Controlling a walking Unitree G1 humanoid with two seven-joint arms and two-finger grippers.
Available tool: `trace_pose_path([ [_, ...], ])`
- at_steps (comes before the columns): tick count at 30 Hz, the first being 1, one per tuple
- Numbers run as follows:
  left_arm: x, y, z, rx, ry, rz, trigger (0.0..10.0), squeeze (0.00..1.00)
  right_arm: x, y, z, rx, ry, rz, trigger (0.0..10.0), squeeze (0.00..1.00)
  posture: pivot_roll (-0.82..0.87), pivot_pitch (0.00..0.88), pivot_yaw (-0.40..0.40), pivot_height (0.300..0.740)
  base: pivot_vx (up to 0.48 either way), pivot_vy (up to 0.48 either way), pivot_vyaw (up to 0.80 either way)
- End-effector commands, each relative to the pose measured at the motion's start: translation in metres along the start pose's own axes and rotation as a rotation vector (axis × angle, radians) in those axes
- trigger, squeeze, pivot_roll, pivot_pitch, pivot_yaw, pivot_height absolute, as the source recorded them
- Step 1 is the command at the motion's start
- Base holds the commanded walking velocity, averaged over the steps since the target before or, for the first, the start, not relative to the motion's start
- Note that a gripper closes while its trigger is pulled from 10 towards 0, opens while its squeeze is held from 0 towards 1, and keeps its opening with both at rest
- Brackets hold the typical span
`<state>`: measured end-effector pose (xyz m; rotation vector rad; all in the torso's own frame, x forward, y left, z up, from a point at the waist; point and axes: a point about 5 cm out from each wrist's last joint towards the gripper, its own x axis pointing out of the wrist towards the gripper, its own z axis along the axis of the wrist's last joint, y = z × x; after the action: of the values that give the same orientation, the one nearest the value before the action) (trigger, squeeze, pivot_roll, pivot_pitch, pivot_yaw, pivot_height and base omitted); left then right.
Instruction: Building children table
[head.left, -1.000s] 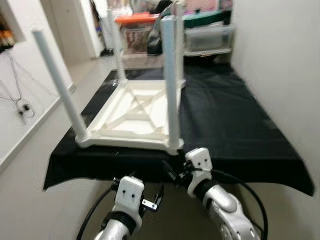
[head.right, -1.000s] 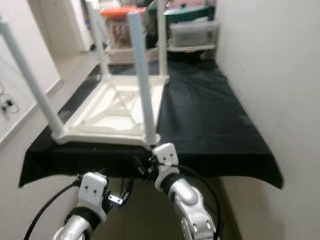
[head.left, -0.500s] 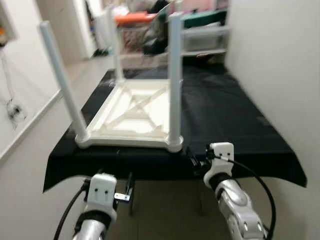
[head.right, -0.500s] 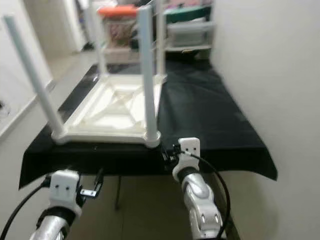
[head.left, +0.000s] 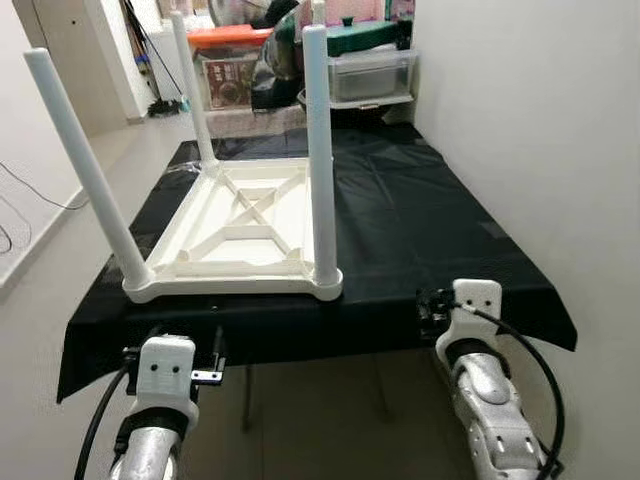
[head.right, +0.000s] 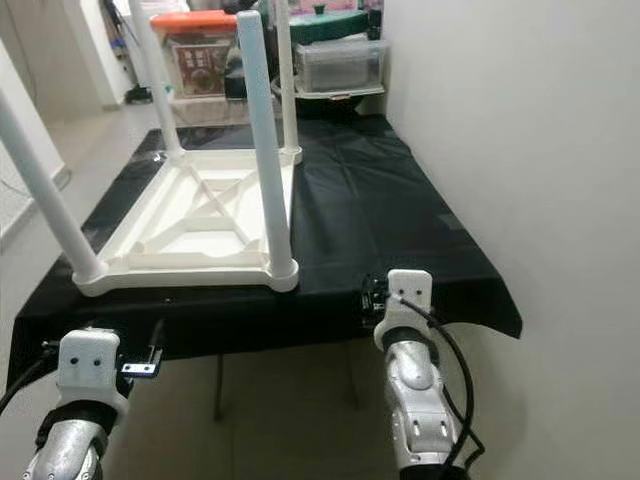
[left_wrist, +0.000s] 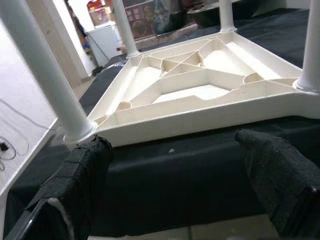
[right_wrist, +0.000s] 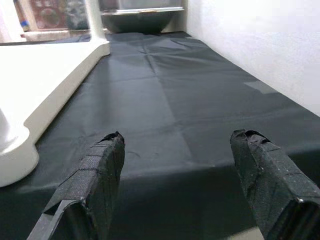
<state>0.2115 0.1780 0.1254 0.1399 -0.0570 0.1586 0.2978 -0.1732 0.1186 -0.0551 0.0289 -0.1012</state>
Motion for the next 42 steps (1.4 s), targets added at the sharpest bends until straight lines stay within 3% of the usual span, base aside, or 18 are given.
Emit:
trace_pose_path([
  [1, 0.0016, 0.0019, -0.0017, 0.018, 0.007, 0.013, 10.0, 0.0, -0.0007, -0.0005, -0.0032, -0.003, 0.0, -0.014, 10.0, 0.0, -0.08, 0.0, 0.028, 0.74, 0.0, 0.0, 0.0],
  [6, 0.002, 0.003, -0.0013, 0.023, 0.002, 0.018, 10.0, 0.0, -0.0012, 0.0021, -0.0032, -0.023, -0.002, -0.007, 10.0, 0.0, -0.08, 0.0, 0.031, 0.74, 0.0, 0.0, 0.0],
  [21, 0.0012, 0.0014, -0.0048, 0.023, 0.019, 0.022, 10.0, 0.0, -0.0003, 0.0083, -0.0036, -0.016, -0.003, 0.01, 10.0, 0.0, -0.08, 0.0, 0.028, 0.74, 0.396, 0.0, 0.0],
  [42, 0.0018, -0.0035, -0.0043, 0.002, 0.02, 0.0, 10.0, 0.0, -0.0014, 0.0093, -0.0055, -0.013, 0.002, 0.011, 10.0, 0.0, -0.07, 0.0, 0.028, 0.74, 0.0, 0.0, 0.0],
])
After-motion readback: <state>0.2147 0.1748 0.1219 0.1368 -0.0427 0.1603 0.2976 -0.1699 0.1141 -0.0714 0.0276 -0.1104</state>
